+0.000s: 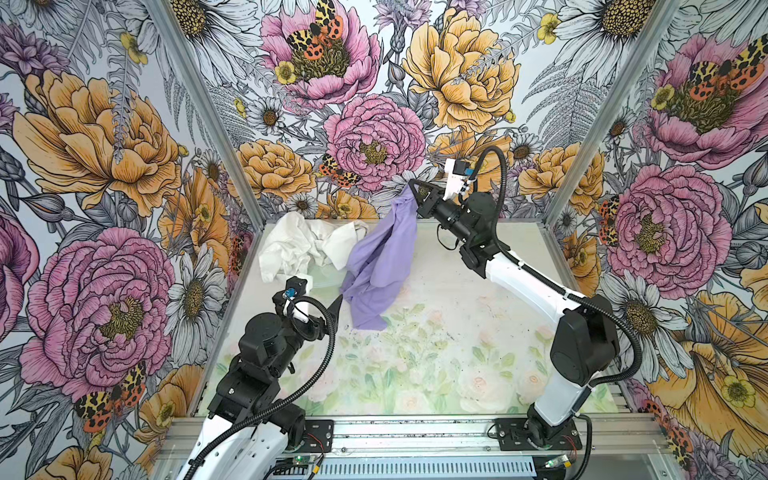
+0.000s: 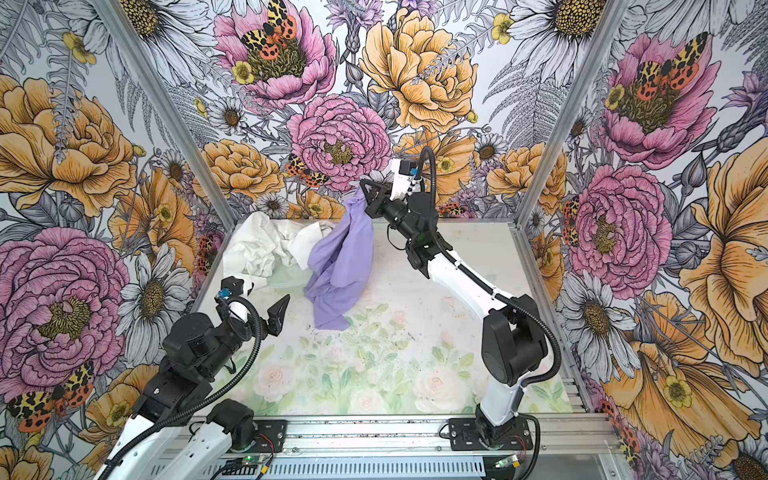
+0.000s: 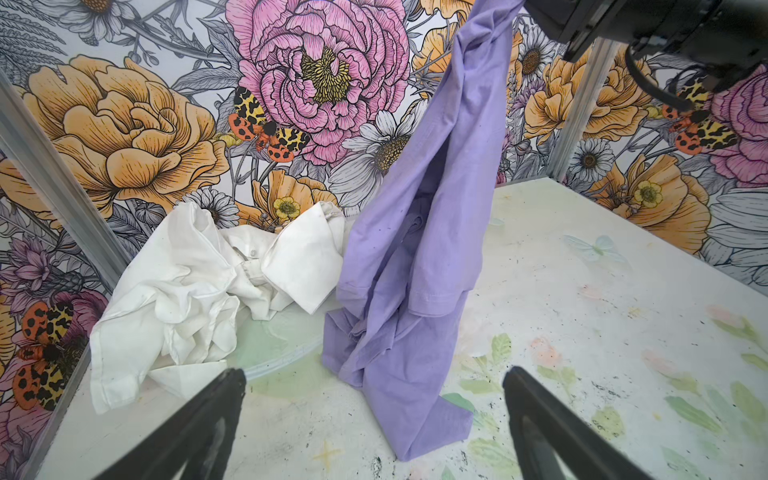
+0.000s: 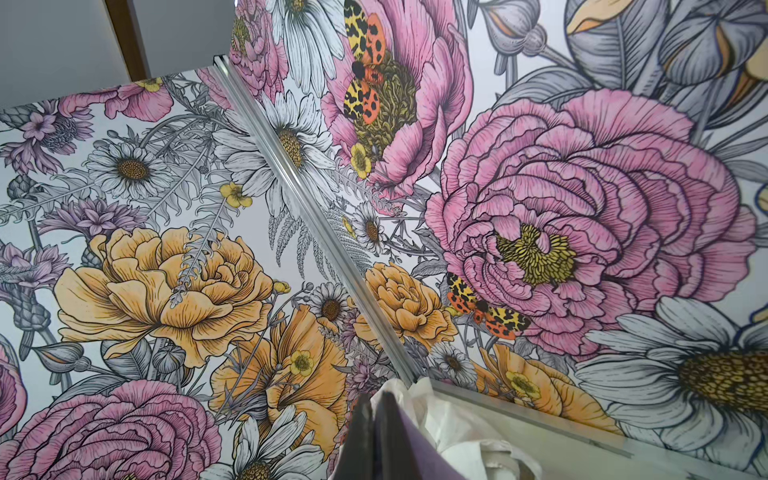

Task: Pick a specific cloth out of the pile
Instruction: 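Carry the lavender shirt with the right gripper toward the far corner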

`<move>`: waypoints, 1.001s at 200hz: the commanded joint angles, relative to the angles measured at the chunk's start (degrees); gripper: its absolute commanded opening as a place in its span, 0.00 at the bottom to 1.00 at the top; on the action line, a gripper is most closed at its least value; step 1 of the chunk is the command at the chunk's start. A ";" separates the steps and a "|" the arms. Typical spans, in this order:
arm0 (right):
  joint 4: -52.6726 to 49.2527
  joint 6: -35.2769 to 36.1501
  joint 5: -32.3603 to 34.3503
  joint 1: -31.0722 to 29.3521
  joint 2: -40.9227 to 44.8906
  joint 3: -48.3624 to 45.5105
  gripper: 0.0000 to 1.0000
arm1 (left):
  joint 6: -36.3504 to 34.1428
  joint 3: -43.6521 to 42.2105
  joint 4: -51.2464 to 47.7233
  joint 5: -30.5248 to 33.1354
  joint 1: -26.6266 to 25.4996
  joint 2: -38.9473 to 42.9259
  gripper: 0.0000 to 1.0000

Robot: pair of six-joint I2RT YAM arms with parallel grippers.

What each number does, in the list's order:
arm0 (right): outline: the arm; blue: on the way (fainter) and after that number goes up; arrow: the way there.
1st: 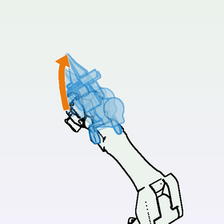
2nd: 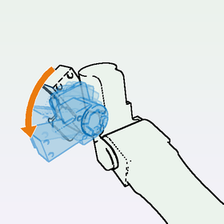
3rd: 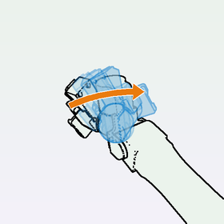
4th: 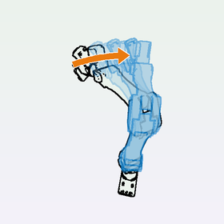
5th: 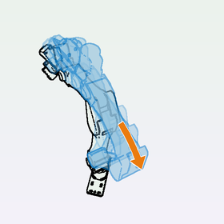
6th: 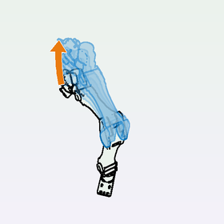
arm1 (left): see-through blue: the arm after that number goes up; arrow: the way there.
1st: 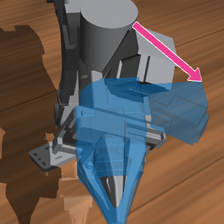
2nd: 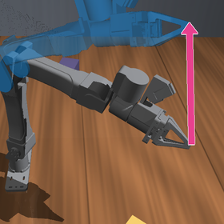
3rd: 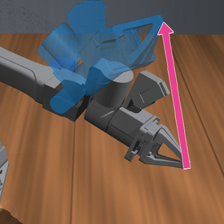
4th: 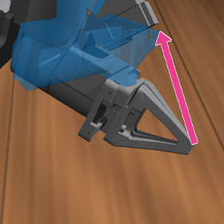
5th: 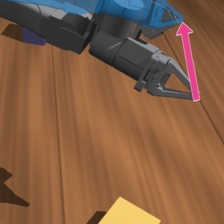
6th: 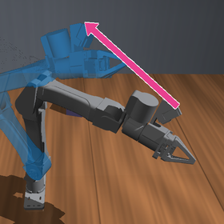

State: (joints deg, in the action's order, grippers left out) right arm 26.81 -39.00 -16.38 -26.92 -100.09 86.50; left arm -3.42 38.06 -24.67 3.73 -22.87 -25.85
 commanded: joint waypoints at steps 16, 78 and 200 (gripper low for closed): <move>-2.08 3.17 -0.41 2.43 3.81 1.08 0.00 | -0.84 -0.53 0.08 -0.47 -0.42 0.80 0.99; -6.10 4.46 -0.38 8.28 5.16 3.38 0.00 | -0.87 -0.57 0.25 -0.73 -0.41 0.80 0.99; -16.74 6.36 -2.31 22.22 3.40 15.90 0.00 | -0.76 -0.62 0.67 -1.95 -0.42 -0.08 0.99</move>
State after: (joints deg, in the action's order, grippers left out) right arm 11.05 -34.39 -17.87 -6.61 -97.95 96.92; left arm -3.42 38.00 -24.64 3.29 -22.87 -25.61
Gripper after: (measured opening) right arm 0.051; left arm 0.986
